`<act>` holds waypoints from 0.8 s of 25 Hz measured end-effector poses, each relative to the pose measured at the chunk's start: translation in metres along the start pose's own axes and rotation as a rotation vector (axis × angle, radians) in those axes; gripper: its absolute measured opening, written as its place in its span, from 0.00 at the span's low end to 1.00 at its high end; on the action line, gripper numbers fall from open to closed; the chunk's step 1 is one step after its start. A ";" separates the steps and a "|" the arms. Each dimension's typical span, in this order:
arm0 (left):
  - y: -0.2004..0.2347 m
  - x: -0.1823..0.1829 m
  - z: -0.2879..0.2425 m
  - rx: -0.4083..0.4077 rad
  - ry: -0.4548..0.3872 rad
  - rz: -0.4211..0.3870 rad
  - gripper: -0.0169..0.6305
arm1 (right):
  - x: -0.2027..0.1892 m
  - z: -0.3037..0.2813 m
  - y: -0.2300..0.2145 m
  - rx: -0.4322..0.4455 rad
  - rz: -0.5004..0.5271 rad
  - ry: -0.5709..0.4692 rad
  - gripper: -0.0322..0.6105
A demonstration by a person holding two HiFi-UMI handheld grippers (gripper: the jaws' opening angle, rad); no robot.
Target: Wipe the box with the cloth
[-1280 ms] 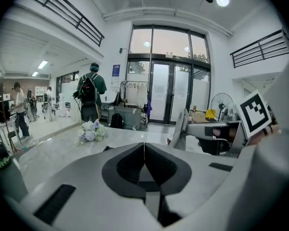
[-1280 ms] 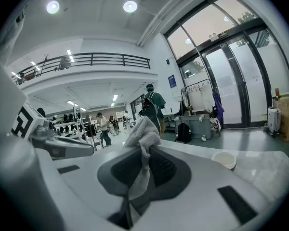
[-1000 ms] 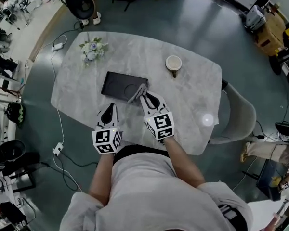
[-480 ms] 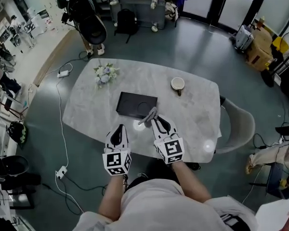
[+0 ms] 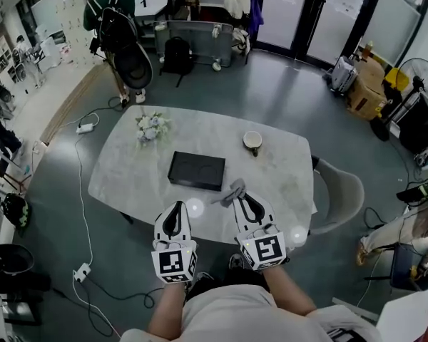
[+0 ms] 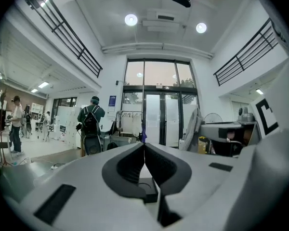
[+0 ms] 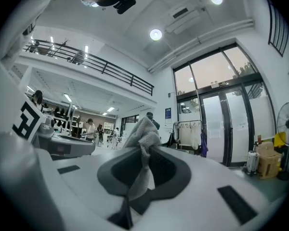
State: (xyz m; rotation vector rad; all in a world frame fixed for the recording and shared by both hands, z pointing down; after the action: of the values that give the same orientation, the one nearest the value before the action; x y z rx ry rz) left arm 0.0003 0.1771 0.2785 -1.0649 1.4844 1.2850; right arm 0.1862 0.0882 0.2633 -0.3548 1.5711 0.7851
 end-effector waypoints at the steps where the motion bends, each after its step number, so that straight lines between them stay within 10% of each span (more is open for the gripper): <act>1: -0.003 0.002 0.001 -0.001 -0.008 0.015 0.06 | 0.003 0.002 -0.003 0.000 0.004 -0.006 0.14; 20: -0.016 0.032 0.008 0.046 -0.094 -0.035 0.06 | 0.021 0.010 -0.030 -0.014 0.057 -0.085 0.13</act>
State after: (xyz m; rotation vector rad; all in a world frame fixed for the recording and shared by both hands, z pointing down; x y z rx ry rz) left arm 0.0085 0.1816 0.2427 -0.9835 1.4122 1.2541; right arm 0.2091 0.0777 0.2354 -0.2844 1.5016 0.8452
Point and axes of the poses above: the fingertips, and each gripper's own axes: z backward along the fingers, y to its left, x out of its top, the point moved 8 cm from there along z, backward along the fingers, and after that the axes turned 13 degrees about z, right-handed, at the moved point
